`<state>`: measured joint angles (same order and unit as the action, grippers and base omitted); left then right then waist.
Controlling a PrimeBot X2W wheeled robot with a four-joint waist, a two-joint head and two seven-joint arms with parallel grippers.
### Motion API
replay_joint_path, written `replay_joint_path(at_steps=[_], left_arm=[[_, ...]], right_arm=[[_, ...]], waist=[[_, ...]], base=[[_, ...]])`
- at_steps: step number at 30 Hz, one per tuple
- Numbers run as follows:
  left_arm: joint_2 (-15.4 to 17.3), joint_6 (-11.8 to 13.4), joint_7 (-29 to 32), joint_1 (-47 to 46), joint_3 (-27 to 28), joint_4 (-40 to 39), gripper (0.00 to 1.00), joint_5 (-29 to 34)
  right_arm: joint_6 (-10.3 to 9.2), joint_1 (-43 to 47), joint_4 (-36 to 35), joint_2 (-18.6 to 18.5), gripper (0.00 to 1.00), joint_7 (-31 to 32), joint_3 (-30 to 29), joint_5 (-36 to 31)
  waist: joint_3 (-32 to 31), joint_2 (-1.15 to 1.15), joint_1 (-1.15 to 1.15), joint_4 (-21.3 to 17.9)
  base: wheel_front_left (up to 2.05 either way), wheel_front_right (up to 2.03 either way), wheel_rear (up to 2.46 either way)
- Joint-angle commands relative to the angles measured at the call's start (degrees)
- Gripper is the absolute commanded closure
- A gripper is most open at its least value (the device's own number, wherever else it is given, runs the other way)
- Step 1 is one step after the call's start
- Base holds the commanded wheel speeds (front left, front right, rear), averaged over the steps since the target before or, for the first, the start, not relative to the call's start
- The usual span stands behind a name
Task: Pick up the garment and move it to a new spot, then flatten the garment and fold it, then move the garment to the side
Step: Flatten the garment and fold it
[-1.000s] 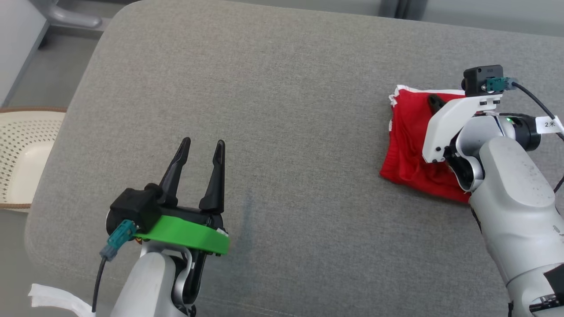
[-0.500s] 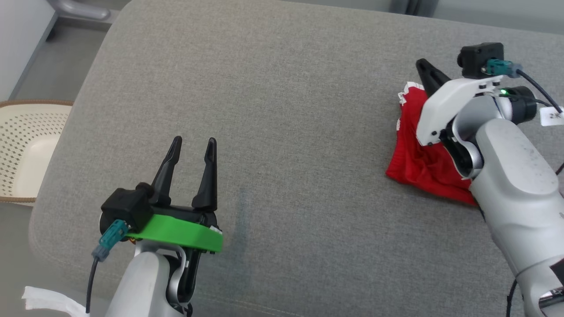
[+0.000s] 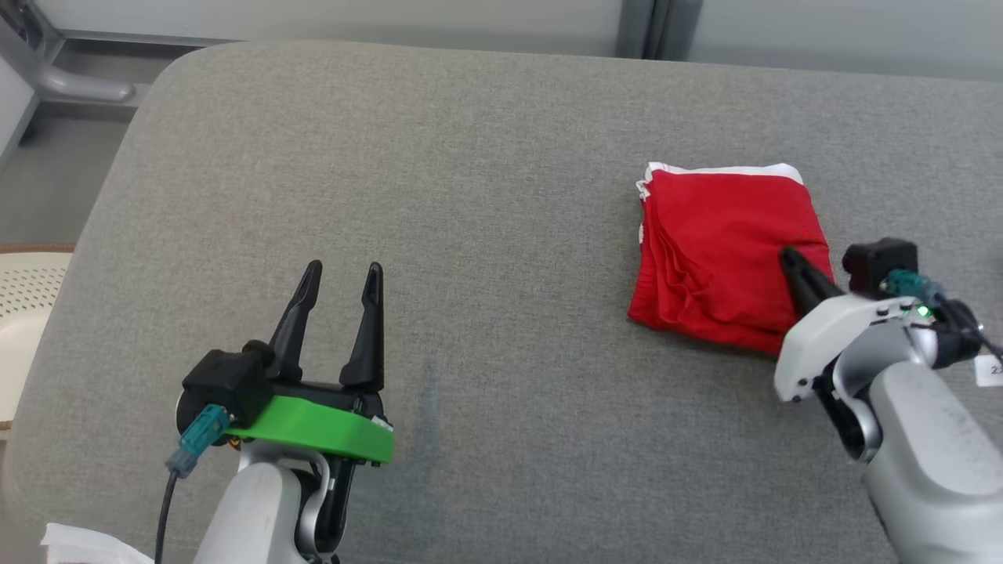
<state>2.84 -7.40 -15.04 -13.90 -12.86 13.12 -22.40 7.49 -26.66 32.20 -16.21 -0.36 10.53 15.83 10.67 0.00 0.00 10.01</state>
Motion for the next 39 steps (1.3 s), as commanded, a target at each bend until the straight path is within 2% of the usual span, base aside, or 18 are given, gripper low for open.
replay_joint_path(at_steps=[1,8,16,19,22,23,24,30,35,39], left_arm=[[0.1,-0.1,-0.1,0.2,0.1,0.0,0.0,0.2],[0.2,-0.1,-0.1,-0.2,-0.3,0.4,0.0,0.0],[0.2,-0.1,-0.1,0.7,-0.5,1.1,0.0,-0.1],[0.1,-0.1,-0.1,1.3,0.3,1.3,0.0,0.3],[0.2,-0.1,-0.1,1.9,1.4,1.4,0.0,0.8],[0.2,-0.1,-0.1,2.1,1.8,1.4,0.0,0.9],[0.1,-0.1,-0.1,2.2,2.2,1.4,0.0,1.0],[0.2,-0.1,-0.1,3.6,4.7,1.3,0.0,1.7],[0.2,-0.1,-0.1,5.1,6.8,1.1,0.0,2.5],[0.3,-0.1,-0.1,6.6,8.5,1.0,0.0,2.9]], right_arm=[[-0.01,1.5,-0.7,1.3,1.0,-0.9,0.8,0.1],[-0.02,3.6,-0.2,4.8,1.0,-3.8,10.8,1.4],[-0.02,3.4,2.1,6.4,1.0,-2.5,24.1,5.7],[-0.02,2.3,0.7,6.7,1.0,-3.8,26.7,7.7],[-0.02,1.3,-2.5,6.3,1.0,-6.5,26.9,9.1],[-0.02,1.3,-3.9,6.2,0.53,-7.6,26.4,9.5],[-0.02,1.3,-5.0,6.1,0.0,-8.5,25.6,9.5],[-0.02,5.6,-12.1,5.5,0.0,-11.0,13.6,5.9],[-0.01,11.2,-17.9,7.0,0.0,-9.0,2.0,1.6],[-0.01,14.2,-20.4,7.9,0.0,-6.9,-3.9,-0.7]], waist=[[-0.3,0.0,0.0,-0.7],[-0.6,0.0,0.0,-1.3],[-2.3,0.0,0.0,-1.5],[-3.1,0.0,0.0,-2.2],[-3.9,0.0,0.0,-3.4],[-4.1,0.0,0.0,-3.8],[-4.4,0.0,0.0,-4.3],[-6.1,0.0,0.0,-6.9],[-7.4,0.0,0.0,-9.0],[-8.3,0.0,0.0,-10.4]], base=[[0.0,0.0,0.0],[0.0,0.0,0.0],[0.0,0.0,0.0],[0.0,0.0,0.0],[0.0,0.0,0.0],[0.0,0.0,0.0],[0.0,0.0,0.0],[0.0,0.0,0.0],[0.0,0.0,0.0],[0.0,0.0,0.0]])
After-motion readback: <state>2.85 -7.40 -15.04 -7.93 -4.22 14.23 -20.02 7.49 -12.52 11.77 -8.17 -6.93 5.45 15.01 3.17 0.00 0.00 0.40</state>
